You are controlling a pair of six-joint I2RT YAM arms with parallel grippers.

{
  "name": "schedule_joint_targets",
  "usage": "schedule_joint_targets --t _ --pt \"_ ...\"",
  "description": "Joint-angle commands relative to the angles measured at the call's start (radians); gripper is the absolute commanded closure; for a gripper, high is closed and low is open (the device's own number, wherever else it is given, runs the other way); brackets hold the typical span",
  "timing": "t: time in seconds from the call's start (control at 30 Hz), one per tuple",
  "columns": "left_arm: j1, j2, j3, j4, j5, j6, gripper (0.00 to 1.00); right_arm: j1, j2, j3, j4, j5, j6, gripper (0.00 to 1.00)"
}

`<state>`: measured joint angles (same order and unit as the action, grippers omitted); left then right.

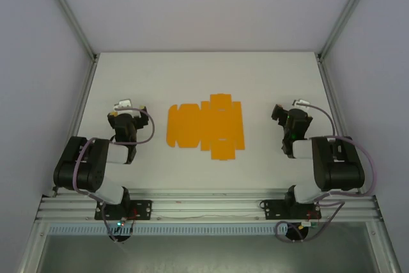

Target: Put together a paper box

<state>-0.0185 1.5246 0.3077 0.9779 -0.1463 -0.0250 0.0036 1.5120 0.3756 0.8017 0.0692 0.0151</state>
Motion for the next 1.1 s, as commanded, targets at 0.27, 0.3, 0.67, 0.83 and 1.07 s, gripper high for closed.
schedule_joint_targets --t 0.27,0.3,0.67,0.83,1.07 --pt "0.02 -0.009 0.018 0.02 0.016 0.0 0.0 -0.002 -0.012 0.02 0.021 0.001 0.013 0.0" --pt "0.02 -0.011 0.018 0.019 0.015 0.001 0.0 -0.002 -0.012 0.02 0.02 -0.001 0.013 0.0" --pt "0.02 -0.012 0.014 0.023 0.016 0.0 0.0 -0.002 -0.015 0.015 0.025 -0.001 0.013 0.0" --pt "0.02 -0.102 0.065 -0.137 -0.003 -0.008 0.0 -0.002 -0.081 0.031 -0.043 0.026 0.018 0.0" --pt "0.019 -0.344 0.237 -0.662 0.015 -0.144 0.0 0.009 -0.297 0.184 -0.444 0.037 0.128 0.0"
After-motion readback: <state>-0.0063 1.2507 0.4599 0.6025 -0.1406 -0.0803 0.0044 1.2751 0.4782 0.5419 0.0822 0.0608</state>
